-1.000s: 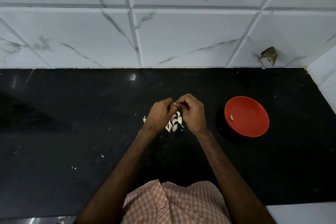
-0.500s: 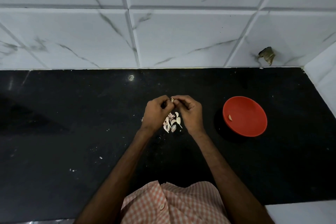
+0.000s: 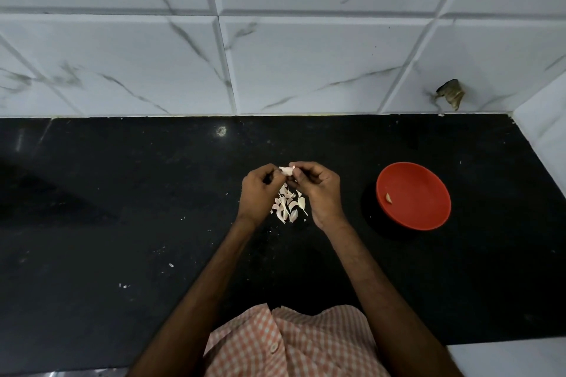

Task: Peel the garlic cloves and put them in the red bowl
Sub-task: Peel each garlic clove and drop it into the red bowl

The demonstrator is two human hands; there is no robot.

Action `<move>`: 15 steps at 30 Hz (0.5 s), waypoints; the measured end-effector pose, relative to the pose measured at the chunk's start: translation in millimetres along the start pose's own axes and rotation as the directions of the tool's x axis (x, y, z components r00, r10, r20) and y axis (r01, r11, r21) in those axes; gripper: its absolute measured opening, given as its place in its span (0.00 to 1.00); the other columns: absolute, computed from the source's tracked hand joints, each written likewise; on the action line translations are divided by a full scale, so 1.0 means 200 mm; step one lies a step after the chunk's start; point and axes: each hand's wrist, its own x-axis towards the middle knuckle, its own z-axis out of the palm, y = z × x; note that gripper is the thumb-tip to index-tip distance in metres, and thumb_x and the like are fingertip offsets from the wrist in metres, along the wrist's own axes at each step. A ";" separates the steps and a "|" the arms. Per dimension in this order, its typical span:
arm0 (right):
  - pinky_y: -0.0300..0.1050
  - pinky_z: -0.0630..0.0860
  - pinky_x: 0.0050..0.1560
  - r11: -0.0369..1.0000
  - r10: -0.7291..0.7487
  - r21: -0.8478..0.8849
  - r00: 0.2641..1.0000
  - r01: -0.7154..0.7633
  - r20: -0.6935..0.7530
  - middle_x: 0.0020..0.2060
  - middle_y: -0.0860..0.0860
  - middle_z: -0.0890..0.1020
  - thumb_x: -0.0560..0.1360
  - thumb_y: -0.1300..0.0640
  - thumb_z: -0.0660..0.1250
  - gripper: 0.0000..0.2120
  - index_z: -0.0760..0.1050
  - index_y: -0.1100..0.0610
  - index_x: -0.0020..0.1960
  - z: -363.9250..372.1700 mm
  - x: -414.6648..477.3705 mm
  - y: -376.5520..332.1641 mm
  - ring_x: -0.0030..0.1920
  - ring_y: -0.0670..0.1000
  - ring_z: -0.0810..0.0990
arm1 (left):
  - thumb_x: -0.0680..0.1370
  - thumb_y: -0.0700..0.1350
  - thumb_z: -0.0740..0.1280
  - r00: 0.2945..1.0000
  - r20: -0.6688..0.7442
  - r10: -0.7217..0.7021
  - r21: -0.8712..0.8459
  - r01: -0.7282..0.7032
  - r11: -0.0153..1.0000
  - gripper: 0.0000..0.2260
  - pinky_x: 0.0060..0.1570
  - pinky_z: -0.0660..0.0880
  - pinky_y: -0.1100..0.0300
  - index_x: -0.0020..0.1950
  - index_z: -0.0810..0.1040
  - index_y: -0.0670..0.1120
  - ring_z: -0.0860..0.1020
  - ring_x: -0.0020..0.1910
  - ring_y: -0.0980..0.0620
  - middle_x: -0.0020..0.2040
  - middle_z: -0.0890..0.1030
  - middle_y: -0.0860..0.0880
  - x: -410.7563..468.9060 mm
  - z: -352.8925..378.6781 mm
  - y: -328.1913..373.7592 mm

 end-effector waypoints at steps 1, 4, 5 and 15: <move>0.44 0.83 0.51 1.000 0.004 -0.005 1.000 -0.004 0.001 0.46 0.53 0.86 0.78 0.72 0.67 0.08 0.81 0.63 0.51 0.00 0.00 0.00 0.50 0.52 0.86 | 0.78 0.38 0.67 1.000 -0.012 -0.006 -0.015 0.006 1.000 0.11 0.29 0.63 0.64 0.37 0.74 0.34 0.66 0.30 0.57 0.30 0.73 0.42 0.00 0.00 0.00; 0.42 0.83 0.48 0.999 0.023 -0.038 0.999 -0.024 -0.025 0.44 0.57 0.85 0.77 0.73 0.67 0.08 0.81 0.64 0.51 0.00 0.00 0.02 0.46 0.51 0.86 | 0.77 0.40 0.67 0.999 -0.029 0.014 0.003 -0.014 1.000 0.11 0.30 0.65 0.60 0.36 0.75 0.36 0.68 0.30 0.55 0.33 0.75 0.38 -0.01 0.01 -0.01; 0.41 0.83 0.47 0.999 0.029 -0.044 0.998 -0.031 -0.050 0.44 0.58 0.85 0.77 0.74 0.67 0.07 0.81 0.65 0.51 0.00 0.00 0.02 0.45 0.50 0.86 | 0.77 0.39 0.67 0.999 -0.043 0.021 0.020 -0.020 1.000 0.11 0.30 0.65 0.60 0.35 0.75 0.38 0.68 0.30 0.55 0.32 0.75 0.40 -0.01 0.01 -0.01; 0.43 0.84 0.45 0.977 0.018 -0.207 0.986 -0.053 -0.164 0.41 0.57 0.85 0.77 0.70 0.70 0.06 0.82 0.61 0.47 -0.06 0.02 0.01 0.41 0.51 0.86 | 0.80 0.38 0.69 0.998 0.062 0.008 0.094 -0.013 0.995 0.16 0.42 0.74 0.70 0.67 0.74 0.46 0.79 0.42 0.63 0.47 0.82 0.54 0.01 -0.01 -0.11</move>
